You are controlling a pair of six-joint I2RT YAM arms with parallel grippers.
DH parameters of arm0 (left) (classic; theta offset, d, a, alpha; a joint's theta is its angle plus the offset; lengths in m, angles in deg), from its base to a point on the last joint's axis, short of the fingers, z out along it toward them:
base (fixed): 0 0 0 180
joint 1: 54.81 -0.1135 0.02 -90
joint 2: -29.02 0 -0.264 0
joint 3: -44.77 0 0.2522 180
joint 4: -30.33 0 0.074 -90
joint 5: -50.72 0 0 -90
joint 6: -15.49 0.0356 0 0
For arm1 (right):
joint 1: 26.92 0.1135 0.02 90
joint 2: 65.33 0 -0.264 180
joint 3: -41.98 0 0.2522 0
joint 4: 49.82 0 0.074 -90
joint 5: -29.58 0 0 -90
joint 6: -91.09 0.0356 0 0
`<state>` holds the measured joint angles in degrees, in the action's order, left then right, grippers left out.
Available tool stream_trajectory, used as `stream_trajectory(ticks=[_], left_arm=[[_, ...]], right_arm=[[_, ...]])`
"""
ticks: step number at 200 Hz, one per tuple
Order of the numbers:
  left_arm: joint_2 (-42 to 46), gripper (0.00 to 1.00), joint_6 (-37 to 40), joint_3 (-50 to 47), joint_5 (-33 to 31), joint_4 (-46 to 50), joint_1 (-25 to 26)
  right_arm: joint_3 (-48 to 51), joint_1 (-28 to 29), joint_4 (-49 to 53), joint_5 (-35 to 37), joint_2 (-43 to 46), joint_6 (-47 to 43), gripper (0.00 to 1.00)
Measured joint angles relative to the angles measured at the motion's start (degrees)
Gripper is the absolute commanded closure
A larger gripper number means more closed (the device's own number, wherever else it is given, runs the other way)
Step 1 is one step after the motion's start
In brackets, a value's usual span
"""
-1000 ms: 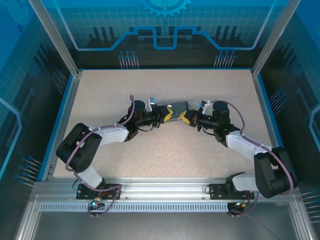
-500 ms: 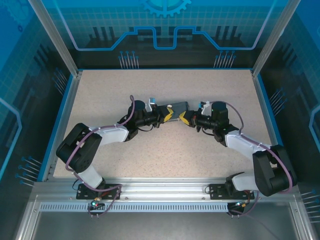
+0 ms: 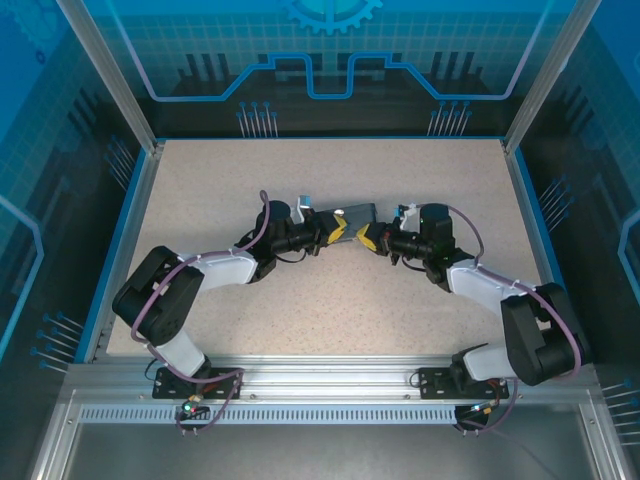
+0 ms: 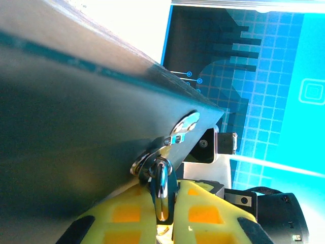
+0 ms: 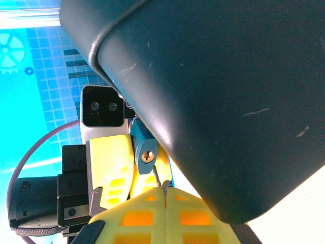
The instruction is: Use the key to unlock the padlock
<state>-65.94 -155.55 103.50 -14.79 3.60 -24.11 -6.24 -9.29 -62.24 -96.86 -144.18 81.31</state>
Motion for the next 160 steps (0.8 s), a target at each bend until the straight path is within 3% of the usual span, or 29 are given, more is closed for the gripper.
stream_trajectory(ticks=[160], left_arm=[[-0.02,1.00,-0.02,0.42,-0.02,-0.02,0.22]], right_arm=[[-1.81,0.11,-0.50,0.00,-0.50,0.63,1.00]])
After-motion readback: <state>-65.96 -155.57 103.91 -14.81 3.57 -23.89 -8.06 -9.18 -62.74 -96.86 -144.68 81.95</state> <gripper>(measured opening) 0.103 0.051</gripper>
